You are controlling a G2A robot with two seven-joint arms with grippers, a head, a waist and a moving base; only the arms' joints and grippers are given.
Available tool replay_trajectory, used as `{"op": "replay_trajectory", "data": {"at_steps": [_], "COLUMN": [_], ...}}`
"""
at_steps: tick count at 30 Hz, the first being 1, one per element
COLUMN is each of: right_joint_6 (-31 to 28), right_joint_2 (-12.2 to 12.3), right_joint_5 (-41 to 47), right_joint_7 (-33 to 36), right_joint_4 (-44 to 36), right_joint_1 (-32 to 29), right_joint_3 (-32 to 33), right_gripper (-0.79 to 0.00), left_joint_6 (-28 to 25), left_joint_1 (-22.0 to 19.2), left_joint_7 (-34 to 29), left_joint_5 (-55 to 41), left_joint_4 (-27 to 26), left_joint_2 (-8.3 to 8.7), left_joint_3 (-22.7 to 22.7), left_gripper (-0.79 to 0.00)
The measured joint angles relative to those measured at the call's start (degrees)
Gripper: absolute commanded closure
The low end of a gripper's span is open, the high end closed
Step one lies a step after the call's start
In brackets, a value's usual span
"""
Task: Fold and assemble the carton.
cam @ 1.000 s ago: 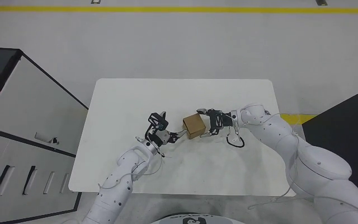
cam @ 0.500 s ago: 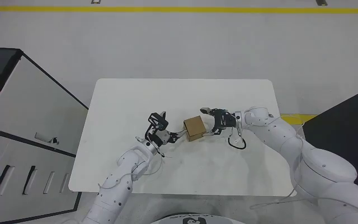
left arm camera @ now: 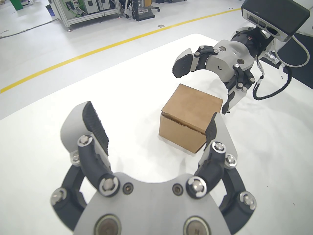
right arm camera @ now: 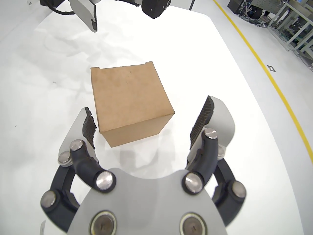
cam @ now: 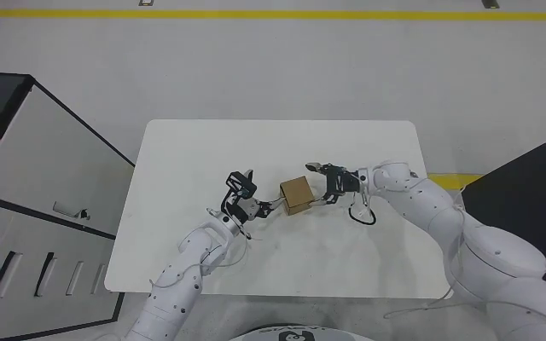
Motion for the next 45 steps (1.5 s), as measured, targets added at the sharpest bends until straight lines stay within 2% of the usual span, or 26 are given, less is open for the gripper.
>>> {"op": "replay_trajectory", "data": {"at_steps": [7, 14, 20, 23, 45], "right_joint_6": [-0.07, 0.11, 0.05, 0.11, 1.28], "right_joint_2": [0.08, -0.43, -1.23, -1.78, -7.13], "right_joint_5": [-2.04, -3.56, -4.07, -4.94, -9.17], "right_joint_7": [-1.43, -2.64, -2.57, -2.64, -3.81], "right_joint_4": [0.15, 0.60, 1.95, 2.86, 8.66], "right_joint_1": [0.52, 0.68, 1.21, 1.46, 1.51], "right_joint_3": [0.42, 0.00, -0.77, -0.98, -0.96], "right_gripper": [-0.785, -0.785, -0.785, -0.785, -0.785], "left_joint_6": [-1.02, -13.14, -18.42, -21.09, -20.93], "left_joint_1": [0.66, 3.44, 4.67, 4.78, 4.77], "left_joint_7": [-0.01, 0.32, -0.30, -0.46, -0.46], "left_joint_5": [-0.60, -1.48, -2.82, -3.48, -3.45], "left_joint_4": [-0.65, -3.41, -4.58, -4.84, -4.84], "left_joint_2": [0.46, 2.67, 3.74, 4.01, 4.01], "left_joint_3": [-1.64, -9.16, -12.50, -12.62, -12.58], "left_gripper": [-0.785, -0.785, -0.785, -0.785, -0.785]}}
